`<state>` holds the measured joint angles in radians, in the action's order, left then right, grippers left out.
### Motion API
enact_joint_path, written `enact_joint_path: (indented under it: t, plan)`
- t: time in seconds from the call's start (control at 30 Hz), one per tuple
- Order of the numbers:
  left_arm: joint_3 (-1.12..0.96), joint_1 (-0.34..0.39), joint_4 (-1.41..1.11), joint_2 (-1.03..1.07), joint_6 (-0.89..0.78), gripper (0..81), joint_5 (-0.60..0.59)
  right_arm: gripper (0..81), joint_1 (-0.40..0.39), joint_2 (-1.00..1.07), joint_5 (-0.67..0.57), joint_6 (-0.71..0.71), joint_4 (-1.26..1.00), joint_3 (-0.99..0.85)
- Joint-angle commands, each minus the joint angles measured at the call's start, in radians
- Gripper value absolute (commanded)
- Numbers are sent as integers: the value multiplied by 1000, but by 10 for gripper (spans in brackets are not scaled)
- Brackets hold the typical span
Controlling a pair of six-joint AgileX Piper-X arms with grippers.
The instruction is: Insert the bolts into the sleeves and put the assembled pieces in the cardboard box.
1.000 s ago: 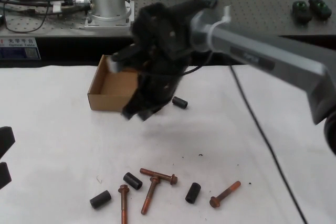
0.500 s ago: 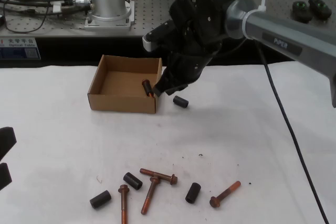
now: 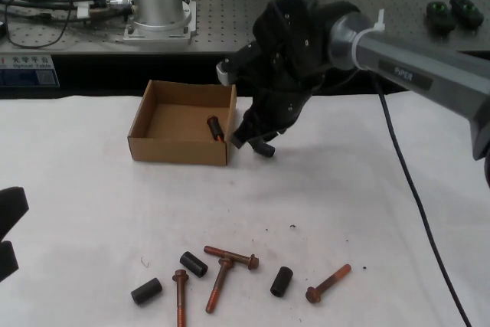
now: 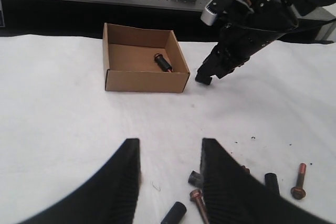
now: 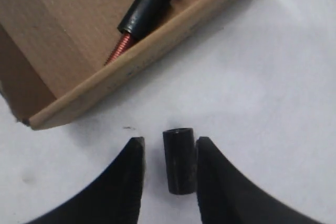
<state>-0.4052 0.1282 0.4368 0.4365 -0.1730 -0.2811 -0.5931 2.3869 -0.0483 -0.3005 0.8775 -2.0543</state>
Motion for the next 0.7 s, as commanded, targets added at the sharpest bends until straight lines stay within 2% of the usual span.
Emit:
enact_joint_path:
  t: [0.0,0.27,0.67]
  plan:
    - [-4,-4,-5,-7,-9,281,-23,256,16,5,16,-2,-19,-11]
    - [-4,-4,-5,-7,-9,281,-23,256,44,9,16,-9,-60,-11]
    - [-4,-4,-5,-7,-9,281,-23,256,31,30,-14,17,-13,-11]
